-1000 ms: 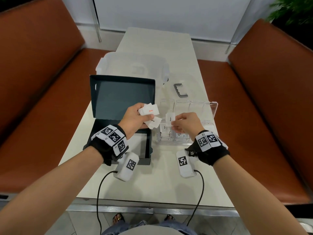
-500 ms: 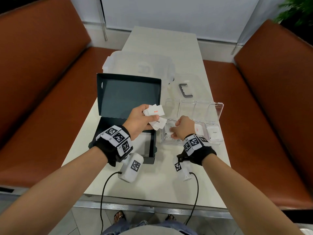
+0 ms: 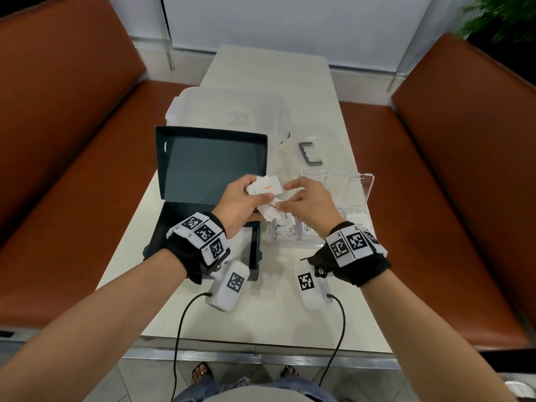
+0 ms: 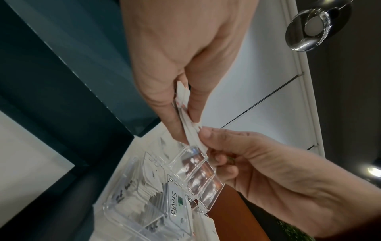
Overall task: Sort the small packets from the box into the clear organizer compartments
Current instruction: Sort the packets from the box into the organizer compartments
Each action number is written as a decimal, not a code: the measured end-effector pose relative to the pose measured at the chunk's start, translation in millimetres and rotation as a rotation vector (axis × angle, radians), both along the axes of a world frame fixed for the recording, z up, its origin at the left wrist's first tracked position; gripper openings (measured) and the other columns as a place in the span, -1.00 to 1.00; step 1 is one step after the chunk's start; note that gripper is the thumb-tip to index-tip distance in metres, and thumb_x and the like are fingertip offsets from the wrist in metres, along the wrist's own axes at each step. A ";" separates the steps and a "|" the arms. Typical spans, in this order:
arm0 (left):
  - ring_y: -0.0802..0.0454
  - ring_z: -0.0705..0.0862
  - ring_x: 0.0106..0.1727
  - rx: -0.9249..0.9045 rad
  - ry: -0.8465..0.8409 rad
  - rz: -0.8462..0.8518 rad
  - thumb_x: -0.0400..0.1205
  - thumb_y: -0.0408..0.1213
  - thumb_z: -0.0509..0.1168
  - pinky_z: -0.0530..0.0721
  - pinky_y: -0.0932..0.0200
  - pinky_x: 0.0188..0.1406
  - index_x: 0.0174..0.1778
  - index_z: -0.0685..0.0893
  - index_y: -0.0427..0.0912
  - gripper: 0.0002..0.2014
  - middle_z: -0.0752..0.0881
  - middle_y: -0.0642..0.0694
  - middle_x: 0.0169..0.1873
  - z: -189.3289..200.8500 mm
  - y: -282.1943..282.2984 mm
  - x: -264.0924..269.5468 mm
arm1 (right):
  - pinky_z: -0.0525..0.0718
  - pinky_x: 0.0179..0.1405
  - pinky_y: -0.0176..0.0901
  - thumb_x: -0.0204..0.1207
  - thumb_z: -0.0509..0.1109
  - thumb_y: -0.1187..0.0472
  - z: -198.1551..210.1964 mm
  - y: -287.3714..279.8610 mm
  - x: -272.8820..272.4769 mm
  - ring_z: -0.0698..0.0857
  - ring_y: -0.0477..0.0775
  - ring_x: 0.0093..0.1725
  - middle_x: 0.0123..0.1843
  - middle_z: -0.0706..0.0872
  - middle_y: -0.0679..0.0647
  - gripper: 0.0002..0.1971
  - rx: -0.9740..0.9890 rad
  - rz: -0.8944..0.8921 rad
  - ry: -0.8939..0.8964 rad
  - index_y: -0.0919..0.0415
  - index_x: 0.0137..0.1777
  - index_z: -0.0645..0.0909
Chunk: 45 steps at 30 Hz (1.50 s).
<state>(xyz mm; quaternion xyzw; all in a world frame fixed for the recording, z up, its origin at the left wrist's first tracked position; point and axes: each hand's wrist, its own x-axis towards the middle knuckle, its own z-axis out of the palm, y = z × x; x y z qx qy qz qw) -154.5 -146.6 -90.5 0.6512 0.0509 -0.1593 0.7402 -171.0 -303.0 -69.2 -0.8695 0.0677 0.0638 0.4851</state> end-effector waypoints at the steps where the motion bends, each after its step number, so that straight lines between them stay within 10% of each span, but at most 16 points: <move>1: -0.05 0.80 -0.10 0.005 -0.001 0.001 0.60 -0.50 0.39 0.81 0.01 -0.22 0.11 0.61 -0.16 -0.77 0.74 -0.19 0.04 -0.4 -1.6 0.4 | 0.69 -0.22 -0.14 0.37 0.60 0.26 0.9 -1.7 -0.3 0.66 -0.04 -0.35 -0.21 0.79 0.16 -0.63 0.023 -0.006 0.006 0.17 0.14 0.59; 20: -0.21 0.73 0.14 0.029 0.028 0.053 0.61 -0.53 0.36 0.78 -0.08 -0.08 0.20 0.58 -0.19 -0.72 0.68 -0.19 0.09 -3.9 7.7 1.2 | 0.80 -0.36 -0.10 0.48 0.33 0.56 -52.2 -10.9 4.2 0.81 0.22 -0.35 -0.31 0.74 0.31 -0.87 0.310 -0.285 0.163 0.37 -0.22 0.56; 26: -0.22 0.72 0.14 0.015 0.034 0.056 0.62 -0.54 0.35 0.77 -0.09 -0.07 0.21 0.57 -0.20 -0.71 0.68 -0.22 0.12 -3.1 11.7 -0.5 | 0.78 -0.23 0.04 0.46 0.47 0.36 -59.2 -2.4 3.5 0.73 0.11 -0.49 -0.38 0.74 0.25 -0.88 0.001 -0.200 0.099 0.29 -0.23 0.57; 35: -0.29 0.73 0.19 0.010 0.046 0.063 0.60 -0.54 0.37 0.78 -0.09 -0.10 0.13 0.59 -0.15 -0.73 0.69 -0.24 0.12 -6.2 17.8 -1.6 | 0.48 -0.16 -0.11 0.50 0.47 0.10 -65.9 -7.5 7.7 0.63 0.12 0.10 0.10 0.66 -0.03 -0.86 -0.734 0.281 -0.116 -0.06 0.03 0.74; 45: -0.22 0.72 0.09 0.016 0.049 0.048 0.61 -0.54 0.36 0.77 -0.10 -0.10 0.18 0.58 -0.20 -0.73 0.68 -0.25 0.10 -3.8 12.9 -4.4 | 0.46 -0.14 -0.12 0.45 0.51 0.12 -63.6 -9.6 12.8 0.64 0.11 0.12 0.08 0.67 -0.05 -0.86 -0.731 0.328 -0.107 -0.05 0.00 0.73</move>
